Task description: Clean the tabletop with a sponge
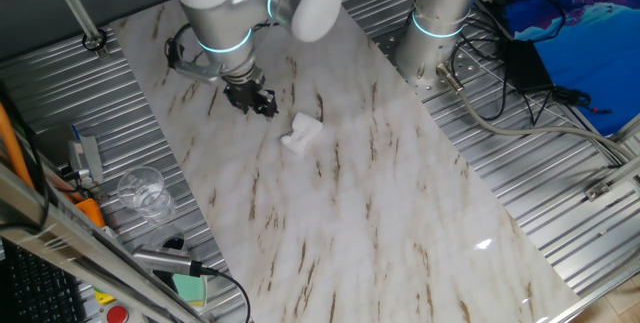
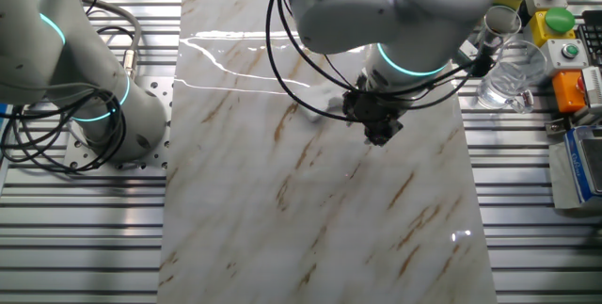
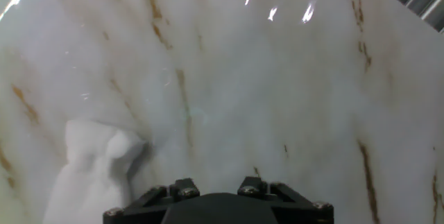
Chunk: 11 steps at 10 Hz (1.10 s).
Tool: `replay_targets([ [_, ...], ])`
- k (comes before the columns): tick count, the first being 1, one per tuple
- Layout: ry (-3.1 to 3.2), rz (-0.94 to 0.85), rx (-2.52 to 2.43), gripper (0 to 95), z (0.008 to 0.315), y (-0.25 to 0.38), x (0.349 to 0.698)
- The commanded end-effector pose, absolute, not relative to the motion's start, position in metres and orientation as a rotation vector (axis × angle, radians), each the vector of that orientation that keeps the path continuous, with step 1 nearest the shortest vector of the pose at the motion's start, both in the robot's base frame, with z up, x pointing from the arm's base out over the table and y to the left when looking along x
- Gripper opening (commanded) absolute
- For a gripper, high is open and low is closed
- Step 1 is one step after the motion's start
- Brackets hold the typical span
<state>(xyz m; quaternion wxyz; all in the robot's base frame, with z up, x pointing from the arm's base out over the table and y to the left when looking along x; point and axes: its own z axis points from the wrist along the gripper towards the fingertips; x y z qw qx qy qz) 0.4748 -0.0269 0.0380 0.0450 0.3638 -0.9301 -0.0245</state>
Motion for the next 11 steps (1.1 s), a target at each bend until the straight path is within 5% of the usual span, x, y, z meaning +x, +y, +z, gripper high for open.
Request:
replay_targets([
  [1, -2.798, -0.149, 1.039, 0.0, 0.037, -0.027, 0.476],
  [11, -2.883, -0.061, 0.851, 0.0, 0.038, -0.065, 0.499],
])
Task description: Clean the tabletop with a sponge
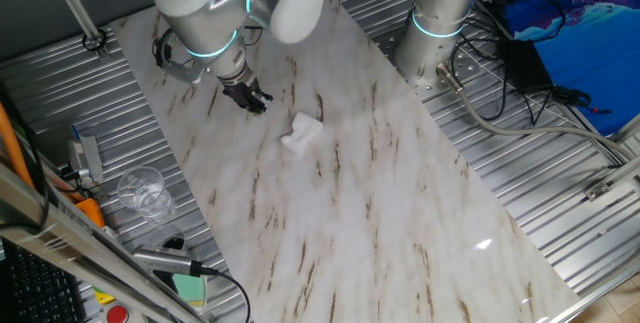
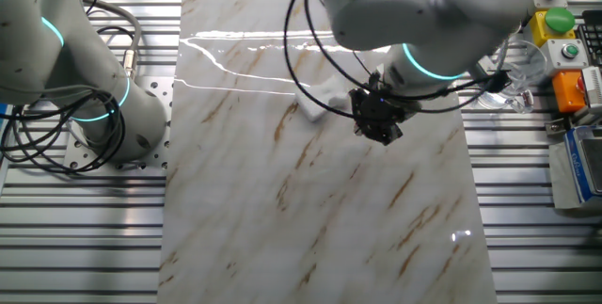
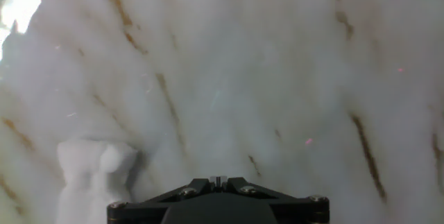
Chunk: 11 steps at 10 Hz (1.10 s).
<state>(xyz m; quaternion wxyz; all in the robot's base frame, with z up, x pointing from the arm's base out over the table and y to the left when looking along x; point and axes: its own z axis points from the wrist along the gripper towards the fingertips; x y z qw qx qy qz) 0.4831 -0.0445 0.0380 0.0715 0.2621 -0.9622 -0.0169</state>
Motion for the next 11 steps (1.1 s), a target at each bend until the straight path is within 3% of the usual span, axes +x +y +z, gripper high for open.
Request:
replay_targets([
  [1, -2.861, -0.071, 0.926, 0.0, 0.040, -0.096, 0.521],
  [4, -2.811, -0.084, 1.063, 0.0, 0.041, -0.151, 0.549],
  [8, -2.798, -0.091, 1.093, 0.0, 0.037, -0.155, 0.548],
  [11, -2.875, -0.136, 0.854, 0.0, 0.038, -0.153, 0.546],
])
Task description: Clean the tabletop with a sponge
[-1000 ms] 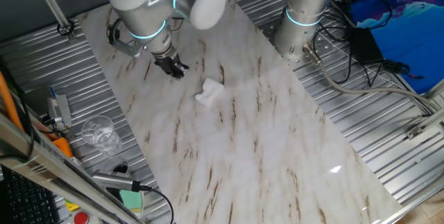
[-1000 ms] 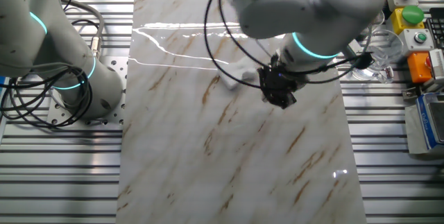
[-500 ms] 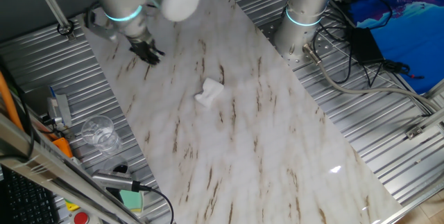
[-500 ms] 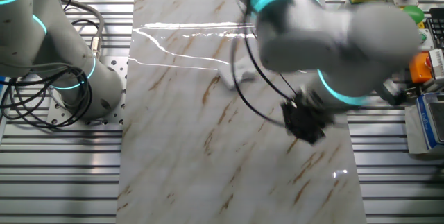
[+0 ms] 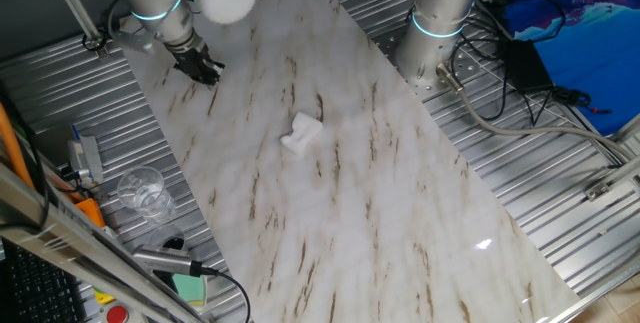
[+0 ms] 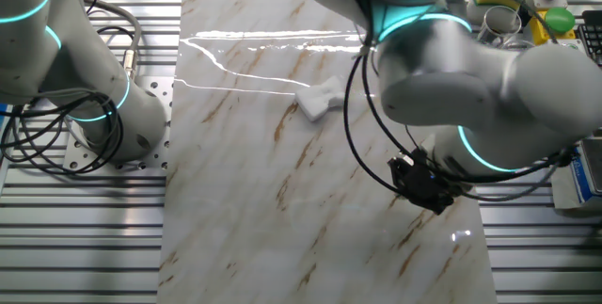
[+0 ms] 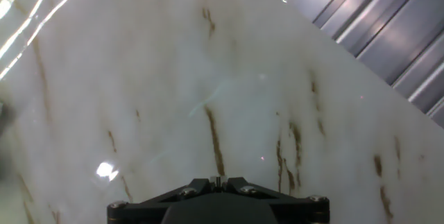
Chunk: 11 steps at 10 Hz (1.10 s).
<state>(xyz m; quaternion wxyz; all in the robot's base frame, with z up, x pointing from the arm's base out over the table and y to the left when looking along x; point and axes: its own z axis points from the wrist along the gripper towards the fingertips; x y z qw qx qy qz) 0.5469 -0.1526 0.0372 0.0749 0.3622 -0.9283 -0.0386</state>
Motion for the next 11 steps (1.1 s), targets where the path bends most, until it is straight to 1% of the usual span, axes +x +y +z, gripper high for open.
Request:
replay_targets([
  [1, -2.890, -0.117, 0.785, 0.0, 0.038, -0.153, 0.546],
  [4, -2.914, -0.062, 0.693, 0.0, 0.038, -0.153, 0.546],
  [6, -2.914, -0.079, 0.751, 0.0, 0.032, -0.163, 0.568],
  [9, -2.924, -0.071, 0.709, 0.0, 0.037, -0.156, 0.602],
  [11, -2.923, -0.055, 0.683, 0.0, 0.039, -0.156, 0.601],
])
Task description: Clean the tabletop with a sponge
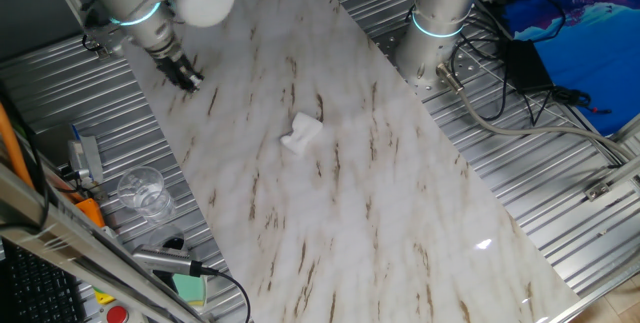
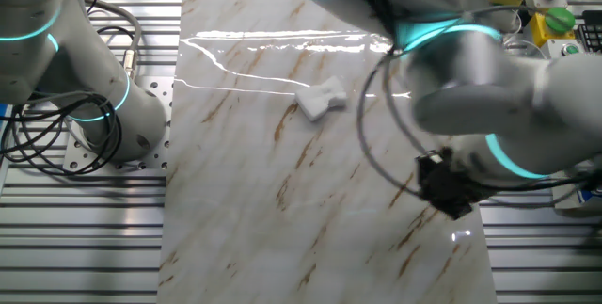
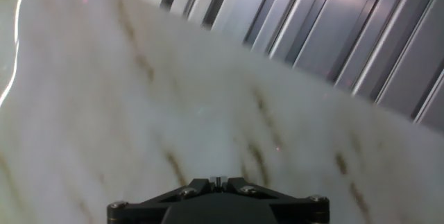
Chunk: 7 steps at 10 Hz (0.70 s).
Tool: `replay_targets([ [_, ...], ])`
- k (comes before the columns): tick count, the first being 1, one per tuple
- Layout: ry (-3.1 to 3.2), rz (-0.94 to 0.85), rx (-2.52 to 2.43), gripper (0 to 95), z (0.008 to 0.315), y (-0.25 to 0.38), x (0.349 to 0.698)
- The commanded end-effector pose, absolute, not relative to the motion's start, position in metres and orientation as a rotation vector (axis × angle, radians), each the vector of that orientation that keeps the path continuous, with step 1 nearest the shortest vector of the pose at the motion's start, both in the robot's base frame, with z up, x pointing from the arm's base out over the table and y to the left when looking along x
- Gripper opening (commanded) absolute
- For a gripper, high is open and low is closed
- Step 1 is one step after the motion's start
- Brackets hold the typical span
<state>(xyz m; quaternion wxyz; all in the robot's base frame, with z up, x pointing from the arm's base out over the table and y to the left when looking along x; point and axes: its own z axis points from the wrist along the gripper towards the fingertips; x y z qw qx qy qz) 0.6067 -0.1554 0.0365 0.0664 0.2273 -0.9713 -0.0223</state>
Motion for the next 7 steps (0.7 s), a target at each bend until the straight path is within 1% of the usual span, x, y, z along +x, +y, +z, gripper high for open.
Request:
replay_targets([
  [1, -2.915, -0.049, 0.680, 0.0, 0.0393, -0.1556, 0.6011],
  [2, -2.911, -0.013, 0.671, 0.0, 0.0403, -0.1539, 0.6004],
  [3, -2.925, -0.007, 0.604, 0.0, 0.0398, -0.1535, 0.5999],
  [7, -2.925, -0.005, 0.602, 0.0, 0.0394, -0.1539, 0.5992],
])
